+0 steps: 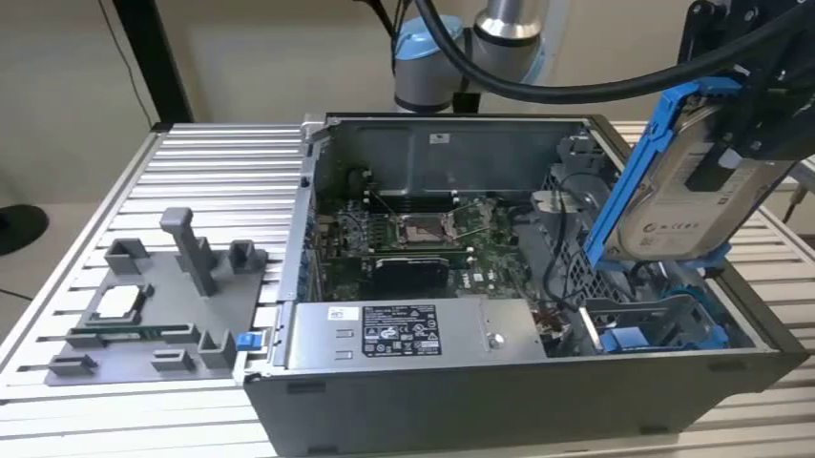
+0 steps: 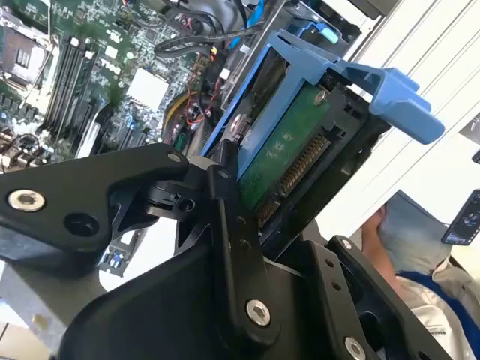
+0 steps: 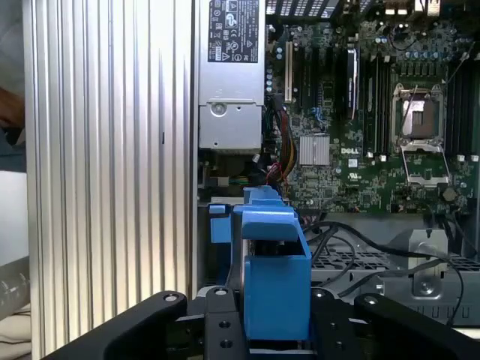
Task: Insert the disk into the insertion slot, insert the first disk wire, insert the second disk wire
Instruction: 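Insert the disk into the insertion slot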
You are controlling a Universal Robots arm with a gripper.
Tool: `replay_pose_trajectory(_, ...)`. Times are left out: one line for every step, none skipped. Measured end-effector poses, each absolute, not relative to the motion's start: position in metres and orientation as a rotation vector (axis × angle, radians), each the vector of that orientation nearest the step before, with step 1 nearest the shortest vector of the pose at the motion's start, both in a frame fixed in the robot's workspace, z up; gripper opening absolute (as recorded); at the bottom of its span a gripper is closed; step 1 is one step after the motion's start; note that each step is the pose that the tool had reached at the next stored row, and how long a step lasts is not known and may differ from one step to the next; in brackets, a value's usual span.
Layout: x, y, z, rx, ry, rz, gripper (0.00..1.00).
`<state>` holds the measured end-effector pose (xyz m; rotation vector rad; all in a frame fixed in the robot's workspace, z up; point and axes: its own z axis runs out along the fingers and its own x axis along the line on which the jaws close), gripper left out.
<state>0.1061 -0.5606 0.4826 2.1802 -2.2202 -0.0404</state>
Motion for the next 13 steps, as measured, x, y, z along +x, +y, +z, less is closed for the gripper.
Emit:
replay_pose_trajectory(0.1061,-0.5606,0.4826,2.180,-2.220,-0.041,0.00)
replay_pose_trajectory(0.1061,-0.5606,0.4825,2.181,-2.221,-0.041,0.00)
replay_pose_trajectory(0.1061,-0.5606,0.4825,2.181,-2.221,-0.041,0.00)
replay_pose_trajectory(0.1061,-0.5606,0.4826,2.181,-2.221,-0.042,0.00)
replay_pose_trajectory(0.1061,-0.5606,0.4826,2.181,-2.221,-0.042,0.00)
replay_pose_trajectory(0.1061,-0.5606,0.4825,2.181,-2.221,-0.042,0.00)
replay_pose_trajectory(0.1061,-0.5606,0.4826,2.181,-2.221,-0.042,0.00)
replay_pose_trajectory(0.1061,-0.5606,0.4826,2.181,-2.221,-0.043,0.00)
replay_pose_trajectory(0.1061,-0.5606,0.4825,2.181,-2.221,-0.043,0.00)
replay_pose_trajectory(0.1061,-0.5606,0.4825,2.181,-2.221,-0.043,0.00)
replay_pose_trajectory(0.1061,-0.5606,0.4825,2.183,-2.220,-0.043,0.00)
replay_pose_trajectory(0.1061,-0.5605,0.4823,2.185,-2.218,-0.043,0.00)
replay_pose_trajectory(0.1062,-0.5604,0.4821,2.189,-2.214,-0.043,0.00)
